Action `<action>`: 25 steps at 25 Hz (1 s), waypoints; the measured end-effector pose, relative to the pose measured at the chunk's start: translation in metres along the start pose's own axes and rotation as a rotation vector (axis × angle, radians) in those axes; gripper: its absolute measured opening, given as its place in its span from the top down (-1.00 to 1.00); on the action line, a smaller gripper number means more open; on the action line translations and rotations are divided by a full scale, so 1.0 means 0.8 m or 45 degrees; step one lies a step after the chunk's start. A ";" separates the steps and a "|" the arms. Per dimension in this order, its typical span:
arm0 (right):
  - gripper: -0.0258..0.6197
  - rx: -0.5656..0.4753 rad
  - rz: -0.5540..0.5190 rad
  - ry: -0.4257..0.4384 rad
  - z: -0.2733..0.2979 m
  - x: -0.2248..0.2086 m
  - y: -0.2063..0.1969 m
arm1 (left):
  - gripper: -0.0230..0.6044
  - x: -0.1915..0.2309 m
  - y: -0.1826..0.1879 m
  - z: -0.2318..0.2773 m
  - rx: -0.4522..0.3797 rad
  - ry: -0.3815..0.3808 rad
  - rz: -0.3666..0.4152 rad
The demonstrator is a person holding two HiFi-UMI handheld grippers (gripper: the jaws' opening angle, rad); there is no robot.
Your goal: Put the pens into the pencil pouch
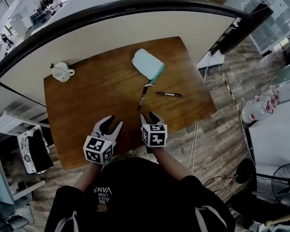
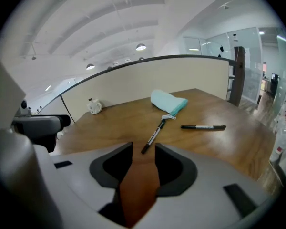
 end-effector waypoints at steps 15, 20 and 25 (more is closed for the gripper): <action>0.54 0.205 -0.050 -0.057 0.111 -0.018 -0.032 | 0.48 0.051 -0.006 0.024 0.025 0.086 -0.058; 0.66 0.250 -0.177 -0.005 0.110 -0.024 -0.033 | 0.48 0.055 0.000 0.039 0.008 0.183 -0.089; 0.78 0.291 -0.215 0.123 0.107 -0.024 -0.032 | 0.48 0.050 0.002 0.071 0.011 0.206 -0.089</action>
Point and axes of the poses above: the fingertips, and each gripper's own axes: z forward along the fingers, x to its left, y out of its top, the point moved 1 cm from there along -z, backward along the fingers, and after that the axes turned 13 degrees about -x, right-handed, at the moved point
